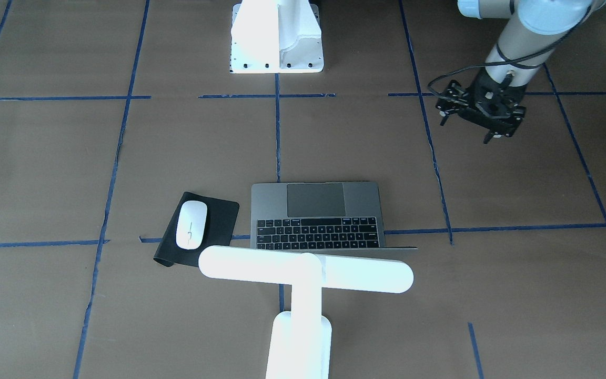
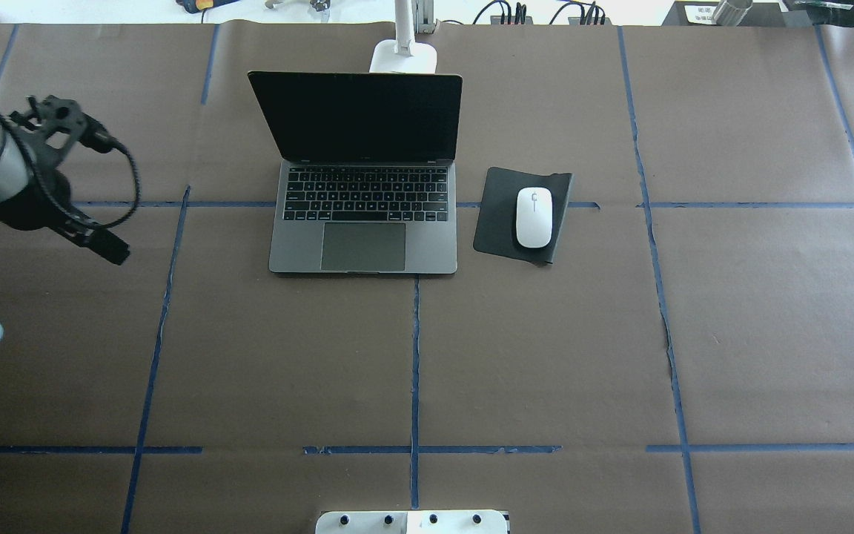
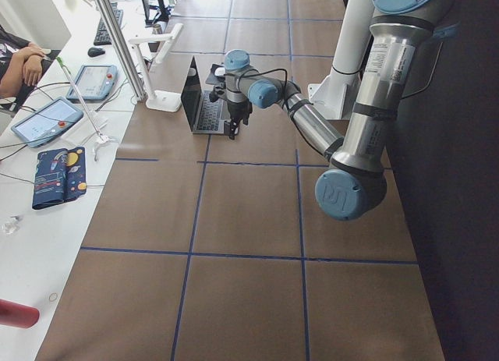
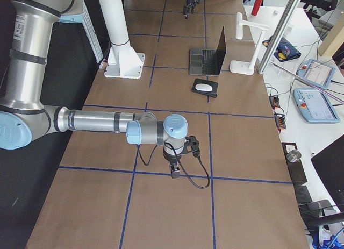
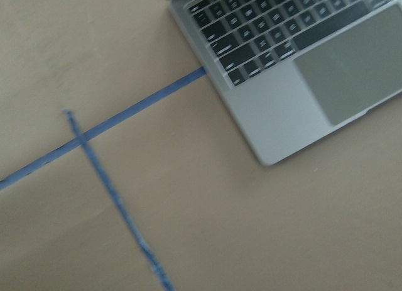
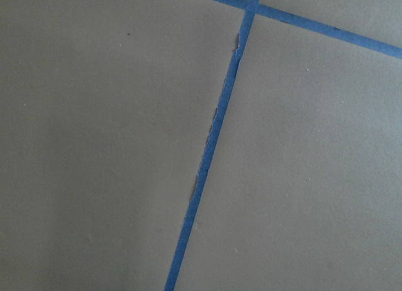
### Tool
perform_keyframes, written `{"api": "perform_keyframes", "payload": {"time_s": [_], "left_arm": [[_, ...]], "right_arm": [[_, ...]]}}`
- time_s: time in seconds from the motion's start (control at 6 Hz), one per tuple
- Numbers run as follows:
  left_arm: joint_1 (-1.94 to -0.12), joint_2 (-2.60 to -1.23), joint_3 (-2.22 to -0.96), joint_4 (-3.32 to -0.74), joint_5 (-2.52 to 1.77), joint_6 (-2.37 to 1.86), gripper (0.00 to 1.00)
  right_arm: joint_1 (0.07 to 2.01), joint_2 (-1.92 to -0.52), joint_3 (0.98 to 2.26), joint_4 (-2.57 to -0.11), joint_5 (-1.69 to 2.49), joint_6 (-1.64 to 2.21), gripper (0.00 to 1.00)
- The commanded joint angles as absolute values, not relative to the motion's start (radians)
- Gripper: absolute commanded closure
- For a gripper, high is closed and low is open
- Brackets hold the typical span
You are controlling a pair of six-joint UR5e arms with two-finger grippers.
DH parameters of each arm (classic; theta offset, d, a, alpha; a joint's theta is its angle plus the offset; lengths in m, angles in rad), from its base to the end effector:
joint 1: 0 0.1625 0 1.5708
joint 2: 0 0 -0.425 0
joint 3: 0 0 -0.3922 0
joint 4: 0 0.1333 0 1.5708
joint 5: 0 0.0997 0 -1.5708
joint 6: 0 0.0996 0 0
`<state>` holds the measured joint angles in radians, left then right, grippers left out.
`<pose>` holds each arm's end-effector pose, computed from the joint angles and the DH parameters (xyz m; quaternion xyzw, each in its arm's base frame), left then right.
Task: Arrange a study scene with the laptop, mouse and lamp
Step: 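Release the mouse and withdraw the left arm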
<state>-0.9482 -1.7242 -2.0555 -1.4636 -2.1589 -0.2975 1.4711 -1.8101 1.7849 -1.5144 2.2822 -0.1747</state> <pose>0.2328 -0.4581 0.3699 0.1008 0.3621 0.2245 0.8991 0.0288 -0.3982 0.6576 0.0277 -0.3474 -0.1336 0.9277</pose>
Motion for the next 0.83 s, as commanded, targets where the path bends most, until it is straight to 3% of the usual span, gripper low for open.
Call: {"api": "perform_keyframes", "payload": {"time_s": [0.0,0.33,0.67], "left_arm": [[-1.122,-1.561,-2.051,-1.462,-2.236,-0.147,0.0],[-1.285,-1.47,-2.018,-1.462,-2.261,-0.133,0.0],[-1.324,-1.421,-1.97,-1.477,-2.273,-0.124,0.0]], "right_arm": [[1.47,-1.809,1.783,-1.514,2.283,-0.17,0.0],[1.471,-1.809,1.787,-1.516,2.287,-0.169,0.0],[1.471,-1.809,1.781,-1.516,2.289,-0.169,0.0]]}}
